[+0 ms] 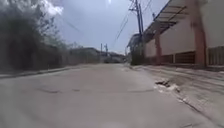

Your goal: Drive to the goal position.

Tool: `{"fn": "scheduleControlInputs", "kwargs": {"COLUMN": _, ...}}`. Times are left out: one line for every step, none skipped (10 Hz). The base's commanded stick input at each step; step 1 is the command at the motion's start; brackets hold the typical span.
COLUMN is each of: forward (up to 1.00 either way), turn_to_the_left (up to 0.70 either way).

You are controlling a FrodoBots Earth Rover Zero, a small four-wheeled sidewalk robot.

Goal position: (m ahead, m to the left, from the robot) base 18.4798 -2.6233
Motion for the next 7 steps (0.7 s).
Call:
{"fn": "scheduleControlInputs", "kwargs": {"forward": 0.70, "turn_to_the_left": 0.00}}
{"fn": "scheduleControlInputs", "kwargs": {"forward": 0.70, "turn_to_the_left": 0.00}}
{"fn": "scheduleControlInputs", "kwargs": {"forward": 0.70, "turn_to_the_left": 0.00}}
{"fn": "scheduleControlInputs", "kwargs": {"forward": 0.70, "turn_to_the_left": 0.00}}
{"fn": "scheduleControlInputs", "kwargs": {"forward": 0.70, "turn_to_the_left": 0.00}}
{"fn": "scheduleControlInputs", "kwargs": {"forward": 0.70, "turn_to_the_left": 0.00}}
{"fn": "scheduleControlInputs", "kwargs": {"forward": 0.70, "turn_to_the_left": 0.00}}
